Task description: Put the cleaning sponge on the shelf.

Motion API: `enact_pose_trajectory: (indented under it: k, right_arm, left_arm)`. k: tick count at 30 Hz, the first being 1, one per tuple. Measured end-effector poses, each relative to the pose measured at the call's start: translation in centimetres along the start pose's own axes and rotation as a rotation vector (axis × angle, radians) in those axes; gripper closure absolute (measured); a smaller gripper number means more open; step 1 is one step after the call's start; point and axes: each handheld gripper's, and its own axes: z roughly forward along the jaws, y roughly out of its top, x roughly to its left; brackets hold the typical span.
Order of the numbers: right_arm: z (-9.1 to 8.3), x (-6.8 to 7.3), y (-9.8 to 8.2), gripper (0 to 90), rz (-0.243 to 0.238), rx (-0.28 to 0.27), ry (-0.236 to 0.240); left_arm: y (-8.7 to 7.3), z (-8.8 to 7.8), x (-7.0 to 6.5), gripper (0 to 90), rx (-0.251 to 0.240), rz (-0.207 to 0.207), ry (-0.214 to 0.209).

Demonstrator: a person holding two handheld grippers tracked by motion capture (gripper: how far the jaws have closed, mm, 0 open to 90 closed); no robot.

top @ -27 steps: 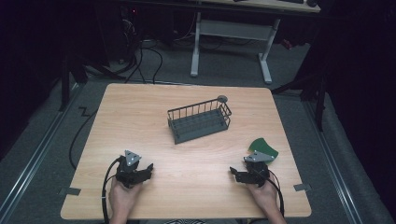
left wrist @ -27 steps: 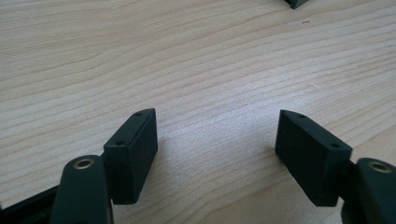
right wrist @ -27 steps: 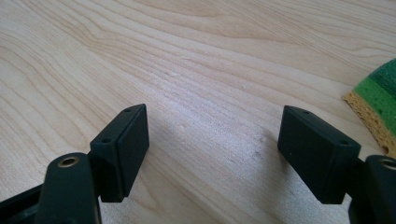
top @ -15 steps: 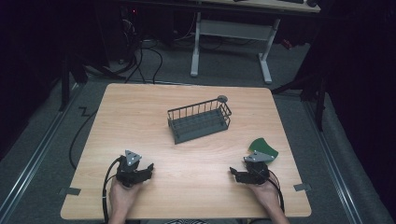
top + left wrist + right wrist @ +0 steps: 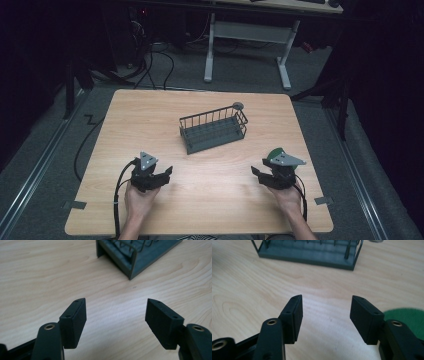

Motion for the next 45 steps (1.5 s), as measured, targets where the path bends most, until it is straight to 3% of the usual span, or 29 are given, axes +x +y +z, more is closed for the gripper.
enact_pose_trajectory:
  k: [7, 14, 18, 24, 29, 33, 45]
  right_arm:
    - [0.8, -1.1, 2.9, 50.6, 0.020, -0.017, 0.007]
    - [3.0, -3.1, 5.9, 53.1, 0.074, -0.003, 0.000]
    - [4.8, -4.1, 7.6, 56.5, 0.072, 0.039, -0.022]
    - [6.8, -5.1, 8.2, 59.1, 0.092, 0.081, -0.026]
    - [8.8, -5.8, 7.6, 62.0, 0.113, 0.128, -0.048]
    - [9.6, -6.3, 7.3, 64.6, 0.143, 0.123, -0.045]
    - [11.8, -6.5, 8.8, 67.9, 0.128, 0.161, -0.057]
  left_arm:
    - [2.2, 0.9, -0.7, 34.4, 0.001, -0.004, -0.018]
    - [3.8, 2.9, -0.8, 32.7, 0.042, -0.019, -0.027]
    - [4.4, 4.0, -0.9, 32.4, 0.057, -0.039, -0.028]
    - [5.3, 5.4, -1.5, 33.4, 0.079, -0.061, -0.024]
    - [5.7, 6.6, -1.9, 39.0, 0.099, -0.063, -0.015]
    - [5.8, 7.3, -2.2, 43.9, 0.107, -0.063, -0.008]
    - [5.9, 8.8, -2.4, 58.7, 0.105, -0.096, 0.001]
